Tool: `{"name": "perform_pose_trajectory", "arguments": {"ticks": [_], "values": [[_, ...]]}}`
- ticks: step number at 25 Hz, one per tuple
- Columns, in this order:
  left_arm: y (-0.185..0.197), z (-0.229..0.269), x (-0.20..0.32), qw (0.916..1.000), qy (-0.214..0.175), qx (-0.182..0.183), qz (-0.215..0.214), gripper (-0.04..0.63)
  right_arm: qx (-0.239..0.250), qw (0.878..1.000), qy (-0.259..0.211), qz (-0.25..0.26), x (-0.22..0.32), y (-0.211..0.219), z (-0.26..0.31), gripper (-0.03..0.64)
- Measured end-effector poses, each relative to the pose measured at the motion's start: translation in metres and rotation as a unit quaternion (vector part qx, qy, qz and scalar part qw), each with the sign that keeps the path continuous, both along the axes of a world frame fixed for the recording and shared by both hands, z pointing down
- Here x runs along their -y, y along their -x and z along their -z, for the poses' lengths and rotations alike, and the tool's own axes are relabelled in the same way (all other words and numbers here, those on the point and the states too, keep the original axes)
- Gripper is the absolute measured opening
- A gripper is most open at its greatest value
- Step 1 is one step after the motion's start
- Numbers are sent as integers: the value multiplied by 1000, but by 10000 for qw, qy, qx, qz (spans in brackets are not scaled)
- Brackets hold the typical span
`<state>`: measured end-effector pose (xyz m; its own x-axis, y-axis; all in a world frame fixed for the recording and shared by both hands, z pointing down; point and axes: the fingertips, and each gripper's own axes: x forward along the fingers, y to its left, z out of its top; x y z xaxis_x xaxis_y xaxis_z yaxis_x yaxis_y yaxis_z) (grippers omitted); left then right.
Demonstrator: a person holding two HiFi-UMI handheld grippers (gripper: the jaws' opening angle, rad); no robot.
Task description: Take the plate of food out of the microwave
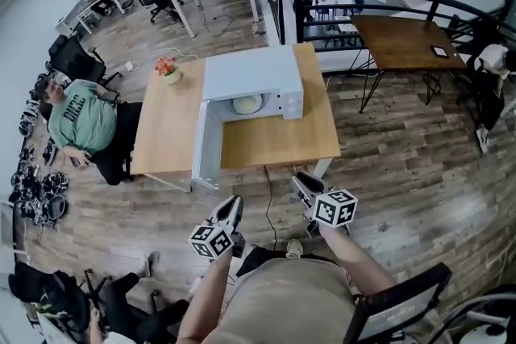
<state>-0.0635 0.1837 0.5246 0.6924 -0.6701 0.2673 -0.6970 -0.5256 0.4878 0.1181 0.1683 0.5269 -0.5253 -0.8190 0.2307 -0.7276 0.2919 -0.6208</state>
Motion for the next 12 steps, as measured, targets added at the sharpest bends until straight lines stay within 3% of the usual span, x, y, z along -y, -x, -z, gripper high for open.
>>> {"name": "perform_pose_trajectory", "arguments": {"ticks": [12], "values": [[7, 11, -2, 9993, -201, 34, 317, 6, 425, 9989, 198, 86, 14, 10, 3, 83]]}}
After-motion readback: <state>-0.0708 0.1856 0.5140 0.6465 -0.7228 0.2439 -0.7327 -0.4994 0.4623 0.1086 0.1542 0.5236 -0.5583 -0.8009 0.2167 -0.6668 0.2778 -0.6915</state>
